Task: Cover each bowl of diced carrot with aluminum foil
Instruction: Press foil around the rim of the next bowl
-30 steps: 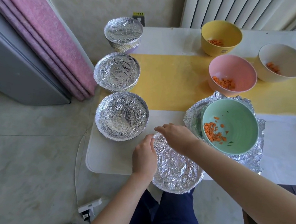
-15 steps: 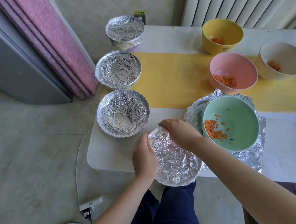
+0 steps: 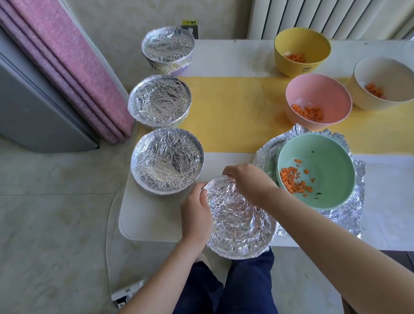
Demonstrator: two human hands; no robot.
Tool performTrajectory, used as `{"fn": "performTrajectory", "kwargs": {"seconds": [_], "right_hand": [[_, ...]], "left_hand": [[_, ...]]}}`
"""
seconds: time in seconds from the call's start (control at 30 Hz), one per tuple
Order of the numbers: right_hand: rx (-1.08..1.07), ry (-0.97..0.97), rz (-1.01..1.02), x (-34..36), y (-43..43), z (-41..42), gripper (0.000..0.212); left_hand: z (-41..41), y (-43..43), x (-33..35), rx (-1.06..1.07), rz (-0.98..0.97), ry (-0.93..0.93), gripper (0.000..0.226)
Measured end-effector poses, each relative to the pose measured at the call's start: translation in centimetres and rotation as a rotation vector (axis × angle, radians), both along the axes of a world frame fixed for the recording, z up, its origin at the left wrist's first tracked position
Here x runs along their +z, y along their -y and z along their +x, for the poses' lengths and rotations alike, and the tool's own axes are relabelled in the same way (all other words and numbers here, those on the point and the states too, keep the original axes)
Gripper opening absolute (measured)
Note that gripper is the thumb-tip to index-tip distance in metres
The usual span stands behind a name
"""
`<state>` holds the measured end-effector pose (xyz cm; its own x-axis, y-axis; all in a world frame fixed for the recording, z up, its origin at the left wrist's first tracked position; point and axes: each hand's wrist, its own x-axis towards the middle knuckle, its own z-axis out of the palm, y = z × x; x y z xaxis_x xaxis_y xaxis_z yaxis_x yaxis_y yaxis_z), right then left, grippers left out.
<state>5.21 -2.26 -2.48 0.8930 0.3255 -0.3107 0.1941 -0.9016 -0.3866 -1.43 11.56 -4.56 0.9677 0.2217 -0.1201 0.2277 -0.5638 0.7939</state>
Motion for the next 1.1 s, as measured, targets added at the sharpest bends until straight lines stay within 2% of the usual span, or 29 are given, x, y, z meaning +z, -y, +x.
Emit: {"fn": "performTrajectory", "kwargs": {"seconds": [0.1, 0.23, 0.37, 0.5, 0.63, 0.83, 0.9, 0.97, 1.1], "right_hand": [[0.031, 0.010, -0.041, 0.3, -0.2, -0.1, 0.058], [0.075, 0.003, -0.032, 0.2, -0.4, -0.4, 0.046], [0.083, 0.043, -0.027, 0.2, -0.4, -0.4, 0.046], [0.052, 0.101, 0.127, 0.2, 0.1, -1.2, 0.043], [-0.011, 0.192, 0.352, 0.8, 1.1, -2.0, 0.028], [-0.058, 0.260, 0.458, 1.6, 1.8, -3.7, 0.027], [-0.084, 0.273, 0.476, 1.5, 1.9, -3.9, 0.024], [-0.101, 0.282, 0.482, 1.5, 2.0, -4.0, 0.025], [-0.077, 0.213, 0.434, 2.1, 2.1, -3.7, 0.026]], "left_hand": [[-0.1, 0.1, -0.2, 0.035, 0.013, 0.013, 0.023], [-0.2, 0.1, -0.3, 0.022, 0.018, 0.037, 0.021], [-0.4, 0.2, -0.3, 0.007, 0.023, 0.058, 0.023], [-0.6, 0.2, 0.4, -0.028, 0.005, 0.159, 0.026], [0.0, -0.1, 1.0, -0.141, 0.043, 0.316, 0.028], [0.4, -0.4, 0.3, -0.297, 0.102, 0.464, 0.034], [0.4, -0.3, 0.4, -0.307, 0.061, 0.472, 0.028], [0.3, -0.1, 0.6, -0.283, 0.012, 0.470, 0.013], [0.3, 0.1, 0.8, -0.276, 0.015, 0.490, 0.006]]}}
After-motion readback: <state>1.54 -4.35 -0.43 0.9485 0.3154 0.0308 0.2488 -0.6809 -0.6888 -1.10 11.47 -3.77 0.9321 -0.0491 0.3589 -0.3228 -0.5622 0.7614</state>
